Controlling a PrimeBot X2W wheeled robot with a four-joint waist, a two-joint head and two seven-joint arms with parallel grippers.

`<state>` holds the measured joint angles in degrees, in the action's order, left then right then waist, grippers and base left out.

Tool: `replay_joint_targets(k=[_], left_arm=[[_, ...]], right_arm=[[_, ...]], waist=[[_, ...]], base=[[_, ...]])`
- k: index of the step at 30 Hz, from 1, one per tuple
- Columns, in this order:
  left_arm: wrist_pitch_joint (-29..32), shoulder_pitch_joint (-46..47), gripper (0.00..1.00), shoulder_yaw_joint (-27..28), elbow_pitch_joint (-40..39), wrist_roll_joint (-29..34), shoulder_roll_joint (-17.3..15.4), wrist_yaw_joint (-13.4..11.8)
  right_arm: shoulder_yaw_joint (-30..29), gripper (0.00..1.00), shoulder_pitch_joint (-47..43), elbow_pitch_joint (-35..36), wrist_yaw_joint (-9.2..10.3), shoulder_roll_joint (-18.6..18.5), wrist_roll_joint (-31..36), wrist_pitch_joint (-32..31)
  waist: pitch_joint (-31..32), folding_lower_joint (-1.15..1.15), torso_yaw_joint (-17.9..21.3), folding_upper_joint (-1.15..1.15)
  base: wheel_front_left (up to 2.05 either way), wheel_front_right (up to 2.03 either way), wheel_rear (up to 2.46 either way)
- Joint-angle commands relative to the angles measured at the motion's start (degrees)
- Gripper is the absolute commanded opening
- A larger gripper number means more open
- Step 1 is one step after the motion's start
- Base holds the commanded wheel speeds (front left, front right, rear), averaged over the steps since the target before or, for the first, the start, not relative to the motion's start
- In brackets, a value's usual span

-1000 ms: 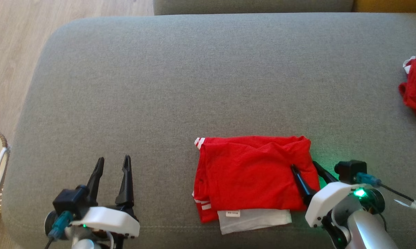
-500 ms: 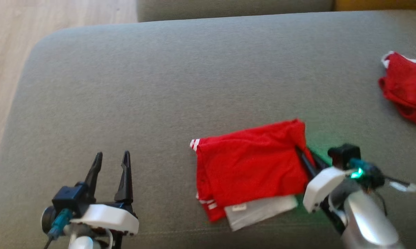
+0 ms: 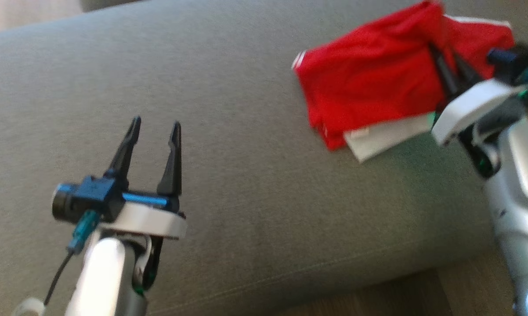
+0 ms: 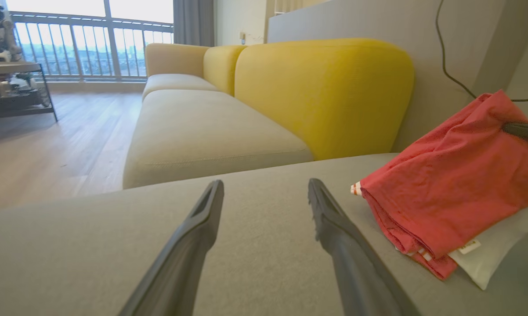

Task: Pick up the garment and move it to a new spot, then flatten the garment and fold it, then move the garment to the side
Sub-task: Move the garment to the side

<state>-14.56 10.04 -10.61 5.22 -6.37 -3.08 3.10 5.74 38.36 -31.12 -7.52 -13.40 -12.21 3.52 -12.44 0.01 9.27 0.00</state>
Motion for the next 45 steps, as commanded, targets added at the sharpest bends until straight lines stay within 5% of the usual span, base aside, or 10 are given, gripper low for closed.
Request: replay_joint_targets(k=[1,9,22,23,24,25,33,45], left_arm=[[-0.44,3.32,1.0,1.32,-1.46,0.76,-1.09,0.32],[0.21,8.95,1.0,-0.97,0.62,3.12,-3.57,1.72],[4.55,12.37,1.0,-2.91,-1.12,4.33,-6.53,2.5],[4.7,12.35,1.0,-3.05,-1.22,4.33,-6.59,2.51],[4.8,12.32,1.0,-3.14,-1.28,4.28,-6.62,2.51],[4.83,12.27,1.0,-3.22,-1.3,4.21,-6.63,2.49],[3.12,11.5,1.0,-3.38,0.41,2.8,-5.54,1.68],[-0.31,5.31,1.0,-1.17,4.15,-2.08,-2.48,-0.85]], right_arm=[[-0.13,0.0,3.15,0.56,0.03,-1.16,-1.15,-0.41],[-4.2,0.0,12.51,-10.84,0.03,-5.29,-0.88,2.4],[-6.7,0.0,22.22,-23.91,0.03,-4.59,0.39,10.2],[-6.67,0.3,22.67,-24.29,0.03,-4.44,0.77,10.58],[-6.57,0.83,22.94,-24.64,0.03,-4.19,1.14,10.85],[-6.75,1.0,23.11,-25.1,0.03,-3.73,1.0,11.02],[-6.9,1.0,22.34,-24.48,0.03,-2.88,0.15,11.45],[0.15,1.0,13.86,-18.6,0.03,-0.93,-1.4,11.31]], waist=[[-3.86,-0.01,3.98,0.0],[-9.0,-0.01,8.44,0.0],[-14.21,-0.01,11.56,0.0],[-14.34,-0.01,11.58,0.0],[-14.41,-0.01,11.57,0.0],[-14.43,-0.01,11.55,0.0],[-11.56,-0.01,9.41,0.0],[0.93,-0.01,0.4,0.0]], base=[[0.0,0.0,0.0],[0.0,0.0,0.0],[0.0,0.0,0.0],[0.0,0.0,0.0],[0.0,0.0,0.0],[0.0,0.0,0.0],[0.0,0.0,0.0],[0.0,0.0,0.0]])
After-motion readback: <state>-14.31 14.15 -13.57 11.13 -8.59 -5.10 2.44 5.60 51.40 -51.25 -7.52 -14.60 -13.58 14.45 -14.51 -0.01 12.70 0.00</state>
